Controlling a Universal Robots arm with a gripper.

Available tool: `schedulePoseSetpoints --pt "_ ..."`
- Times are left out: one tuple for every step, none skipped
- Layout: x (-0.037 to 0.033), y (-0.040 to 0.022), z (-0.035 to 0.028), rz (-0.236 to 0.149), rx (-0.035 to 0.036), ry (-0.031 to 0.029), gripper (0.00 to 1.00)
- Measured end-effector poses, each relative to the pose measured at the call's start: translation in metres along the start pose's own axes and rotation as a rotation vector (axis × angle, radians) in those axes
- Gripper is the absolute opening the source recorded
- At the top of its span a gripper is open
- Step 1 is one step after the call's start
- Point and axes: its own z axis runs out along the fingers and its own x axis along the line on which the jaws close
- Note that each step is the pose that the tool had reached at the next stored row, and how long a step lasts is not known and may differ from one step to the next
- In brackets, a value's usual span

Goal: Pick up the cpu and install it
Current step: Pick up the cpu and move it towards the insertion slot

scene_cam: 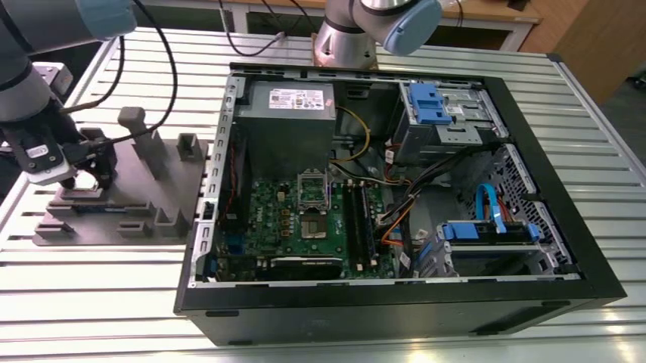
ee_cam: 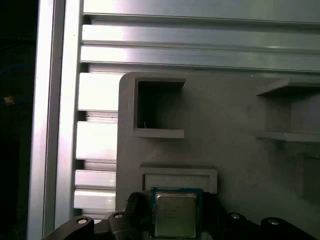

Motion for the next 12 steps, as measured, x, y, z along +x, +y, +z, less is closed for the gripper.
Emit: schedulePoseSetpoints --pt "-0.0002 0.0002 -0.0017 0.000 -0.0017 -0.0027 0.61" --pt "-0.0001 0.0002 -0.0026 0.000 -0.0047 -0.0069 0.61" --pt "-0.0002 0.0004 -0.0066 0.000 -0.0053 -0.0074 0.61" --pt "0.0001 0.0004 -0.0117 0.000 -0.0046 -0.0053 0.61" --pt "0.0002 0.0005 -0.0166 0.000 -0.0044 -0.0043 0.61" --pt "0.0001 0.0006 -0.0202 0.000 -0.0048 -0.0039 0.61" --pt "0.0003 0.0006 -0.0240 0.000 -0.0049 -0.0028 0.61" --pt "0.0002 0.0007 -0.0252 0.000 -0.0052 -0.0025 0.61" --pt "0.0002 0.0007 -0.0252 0.000 -0.0053 -0.0026 0.61" --pt "0.0002 0.0007 -0.0252 0.000 -0.0054 -0.0027 0.61" --pt "0.0003 0.0007 -0.0275 0.000 -0.0053 -0.0024 0.61" --pt "0.0003 0.0008 -0.0297 0.000 -0.0053 -0.0023 0.61"
